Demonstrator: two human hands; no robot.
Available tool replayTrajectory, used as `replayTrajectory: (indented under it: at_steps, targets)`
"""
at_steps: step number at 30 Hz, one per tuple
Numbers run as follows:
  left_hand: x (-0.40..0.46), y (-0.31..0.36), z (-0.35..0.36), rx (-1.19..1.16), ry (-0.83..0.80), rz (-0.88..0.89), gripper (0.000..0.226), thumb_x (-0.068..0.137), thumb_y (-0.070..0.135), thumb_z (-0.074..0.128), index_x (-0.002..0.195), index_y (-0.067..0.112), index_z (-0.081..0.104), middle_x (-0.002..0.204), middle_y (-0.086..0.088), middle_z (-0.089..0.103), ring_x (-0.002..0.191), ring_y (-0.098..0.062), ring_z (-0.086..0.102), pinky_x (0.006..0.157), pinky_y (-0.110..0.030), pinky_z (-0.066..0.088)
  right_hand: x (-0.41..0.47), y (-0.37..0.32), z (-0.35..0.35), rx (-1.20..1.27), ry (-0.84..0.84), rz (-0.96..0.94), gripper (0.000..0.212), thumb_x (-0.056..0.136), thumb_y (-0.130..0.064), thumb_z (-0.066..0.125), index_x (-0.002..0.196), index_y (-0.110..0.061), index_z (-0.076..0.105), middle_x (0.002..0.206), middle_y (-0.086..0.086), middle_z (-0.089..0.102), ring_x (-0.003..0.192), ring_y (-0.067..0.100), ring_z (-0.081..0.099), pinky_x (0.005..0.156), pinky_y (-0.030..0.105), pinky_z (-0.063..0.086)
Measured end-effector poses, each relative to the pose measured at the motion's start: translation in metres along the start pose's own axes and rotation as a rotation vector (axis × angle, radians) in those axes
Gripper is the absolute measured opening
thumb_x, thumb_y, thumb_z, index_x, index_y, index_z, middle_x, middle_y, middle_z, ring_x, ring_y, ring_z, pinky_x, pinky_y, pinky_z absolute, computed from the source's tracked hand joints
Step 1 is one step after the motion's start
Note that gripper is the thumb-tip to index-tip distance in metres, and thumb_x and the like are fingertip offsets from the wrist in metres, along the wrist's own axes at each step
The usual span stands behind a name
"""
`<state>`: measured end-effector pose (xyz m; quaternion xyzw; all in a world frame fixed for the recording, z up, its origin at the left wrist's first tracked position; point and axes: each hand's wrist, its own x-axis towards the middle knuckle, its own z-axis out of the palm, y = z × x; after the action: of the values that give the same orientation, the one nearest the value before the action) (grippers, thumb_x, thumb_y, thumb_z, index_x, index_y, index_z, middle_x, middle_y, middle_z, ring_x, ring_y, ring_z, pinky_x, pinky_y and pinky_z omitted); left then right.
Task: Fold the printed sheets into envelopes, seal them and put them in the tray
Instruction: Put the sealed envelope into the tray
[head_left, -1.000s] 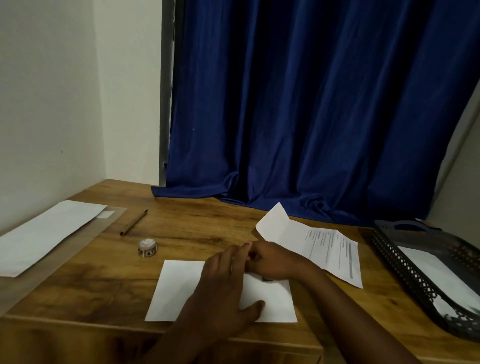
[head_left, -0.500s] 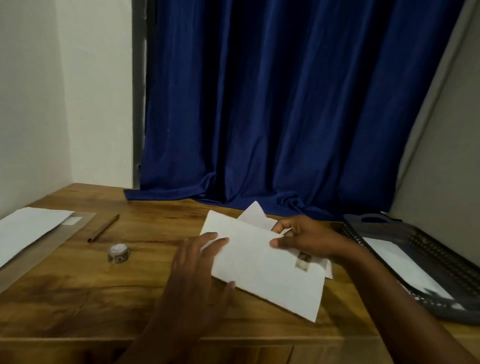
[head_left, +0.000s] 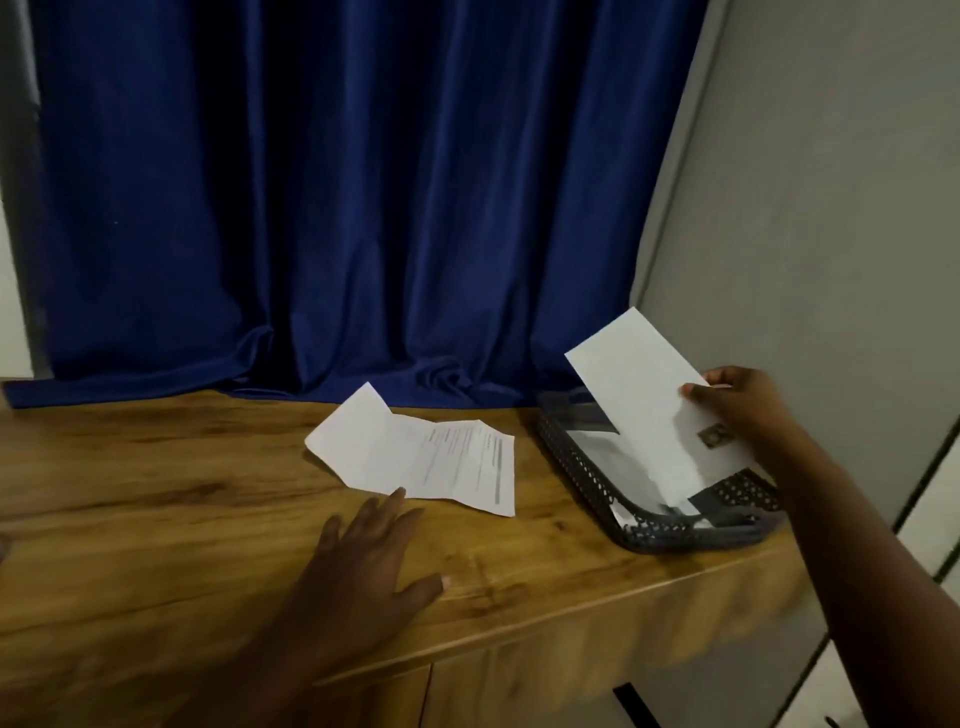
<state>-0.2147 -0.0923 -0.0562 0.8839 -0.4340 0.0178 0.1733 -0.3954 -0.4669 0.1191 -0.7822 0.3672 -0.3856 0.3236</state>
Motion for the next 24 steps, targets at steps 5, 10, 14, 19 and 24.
replayTrajectory:
  at_steps: [5, 10, 14, 19, 24]
  targets:
    - [-0.006, 0.002, 0.001, 0.081, -0.034, -0.012, 0.079, 0.089, 0.082, 0.023, 0.157, 0.042, 0.017, 0.168, 0.011, 0.005, 0.155, -0.014, 0.0, 0.125, -0.046, -0.003, 0.017, 0.035, 0.012, -0.114, -0.017, 0.142, 0.016, 0.088, -0.016, 0.076, 0.086, -0.005, 0.065, 0.071, 0.012, 0.067, 0.049, 0.024, 0.061, 0.049, 0.029, 0.05]
    - [-0.007, 0.005, -0.001, 0.08, -0.036, -0.013, 0.078, 0.089, 0.081, 0.025, 0.156, 0.043, 0.018, 0.168, 0.013, 0.005, 0.155, -0.014, 0.001, 0.125, -0.045, -0.002, 0.013, 0.056, 0.041, -0.222, -0.132, 0.327, 0.046, 0.085, -0.019, 0.08, 0.118, 0.006, 0.062, 0.1, 0.027, 0.068, 0.071, 0.032, 0.066, 0.058, 0.033, 0.05]
    - [-0.005, 0.001, 0.002, 0.071, -0.032, -0.008, 0.08, 0.086, 0.083, 0.022, 0.156, 0.044, 0.019, 0.168, 0.014, 0.006, 0.155, -0.013, 0.001, 0.125, -0.045, -0.003, 0.008, 0.064, 0.056, -0.388, -0.195, 0.315, 0.057, 0.087, -0.024, 0.078, 0.133, 0.0, 0.052, 0.117, 0.025, 0.063, 0.094, 0.034, 0.065, 0.079, 0.043, 0.055]
    - [-0.005, -0.002, 0.006, 0.053, -0.008, -0.013, 0.089, 0.077, 0.088, 0.015, 0.155, 0.045, 0.022, 0.168, 0.015, 0.008, 0.155, -0.013, 0.002, 0.124, -0.045, -0.003, 0.004, 0.057, 0.053, -0.55, -0.144, 0.144, 0.044, 0.089, -0.031, 0.074, 0.12, 0.0, 0.066, 0.113, 0.024, 0.069, 0.102, 0.037, 0.066, 0.089, 0.04, 0.054]
    - [-0.005, -0.002, 0.008, 0.043, 0.01, -0.016, 0.088, 0.078, 0.087, 0.017, 0.154, 0.045, 0.023, 0.167, 0.016, 0.01, 0.154, -0.012, 0.003, 0.125, -0.045, -0.002, -0.004, 0.01, 0.055, -0.549, -0.128, -0.094, 0.025, 0.093, -0.031, 0.064, 0.104, -0.009, 0.07, 0.104, 0.017, 0.072, 0.083, 0.028, 0.061, 0.073, 0.03, 0.045]
